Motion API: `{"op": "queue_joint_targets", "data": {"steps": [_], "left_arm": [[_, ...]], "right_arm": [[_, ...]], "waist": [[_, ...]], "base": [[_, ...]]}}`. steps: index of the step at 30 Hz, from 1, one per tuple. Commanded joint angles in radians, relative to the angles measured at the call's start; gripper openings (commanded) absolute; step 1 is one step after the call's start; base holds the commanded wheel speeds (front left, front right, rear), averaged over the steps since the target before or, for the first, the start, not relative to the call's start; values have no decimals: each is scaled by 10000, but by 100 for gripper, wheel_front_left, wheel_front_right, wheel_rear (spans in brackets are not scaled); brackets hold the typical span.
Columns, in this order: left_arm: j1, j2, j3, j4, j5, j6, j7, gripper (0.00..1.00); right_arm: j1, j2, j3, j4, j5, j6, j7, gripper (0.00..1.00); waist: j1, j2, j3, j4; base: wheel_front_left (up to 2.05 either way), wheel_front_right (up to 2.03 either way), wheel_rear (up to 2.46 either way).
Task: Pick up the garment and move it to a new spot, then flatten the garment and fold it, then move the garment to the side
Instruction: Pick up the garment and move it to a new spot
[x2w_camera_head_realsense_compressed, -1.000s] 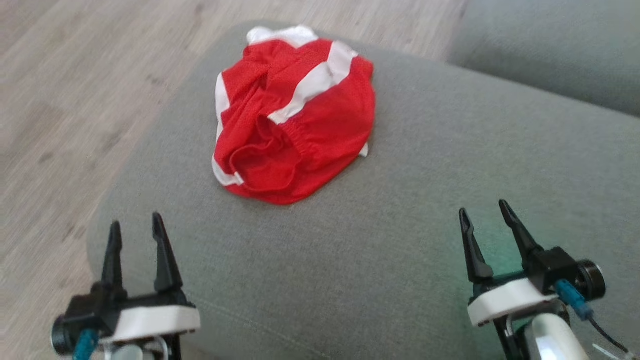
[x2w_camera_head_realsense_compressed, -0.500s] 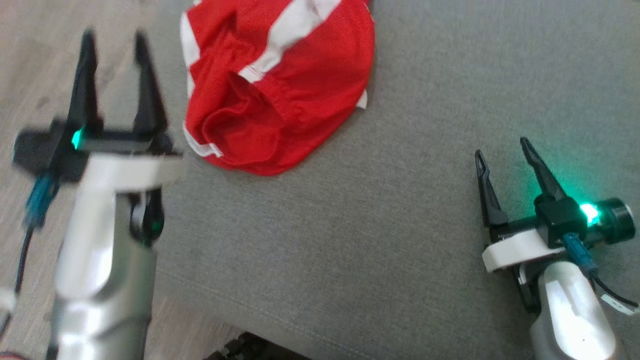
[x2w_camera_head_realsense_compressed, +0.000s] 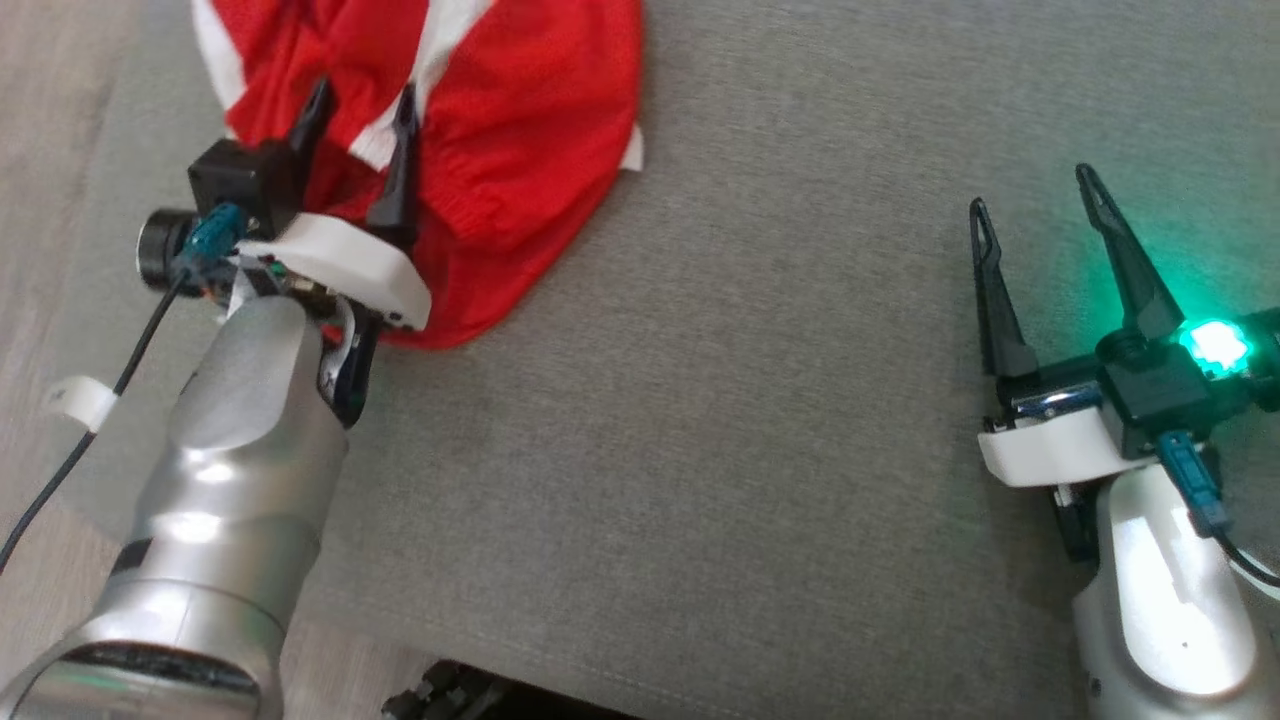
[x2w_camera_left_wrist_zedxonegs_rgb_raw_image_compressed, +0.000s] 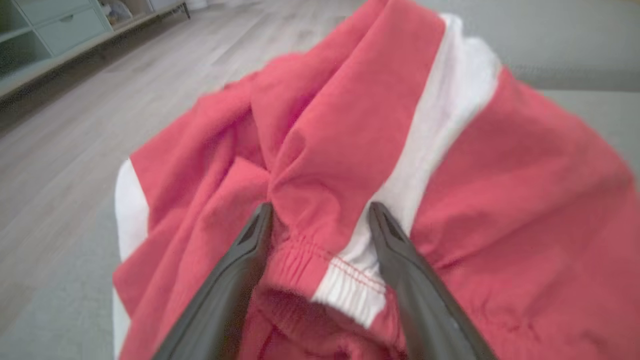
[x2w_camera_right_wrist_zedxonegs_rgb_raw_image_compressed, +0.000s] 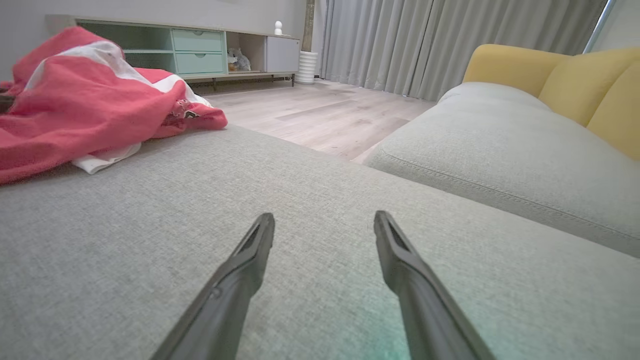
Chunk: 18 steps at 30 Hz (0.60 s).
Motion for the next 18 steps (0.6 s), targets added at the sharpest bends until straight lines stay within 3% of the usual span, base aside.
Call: {"op": "queue_joint_targets", "data": {"steps": [1,2,3,4,7,13,18], "left_arm": [[-302,466,207,-50,17,19,-51,100],[-383,439,163,285,17,19,-74,100],[-449,430,112,536,48,19,-115,81],[-542,370,-76,811,33,19,-201,0],[-675,495,-147,748,80,18,-299,0],[-367,1078,355,-1390,586,67,-316,0],[-230,1706,395,-2820,1029,49,-317,0]], "right_arm": [[219,-50,78,92,-28,65,37,100],[238,-50,105,36,-6,65,37,100],[257,-50,116,-5,19,65,37,100],[288,-50,121,-53,76,65,37,100],[379,-50,112,-57,200,65,37,100],[506,-50,288,5,769,65,37,100],[470,-50,553,104,1631,65,37,100]], "waist": [[-2,0,63,-174],[-2,0,61,-237],[-2,0,58,-287],[-2,0,28,-376],[-2,0,-149,-460],[-2,0,-935,-808],[-2,0,-1803,-1578]], "base": [[0,0,0],[0,0,0],[0,0,0],[0,0,0],[0,0,0],[0,0,0],[0,0,0]]}}
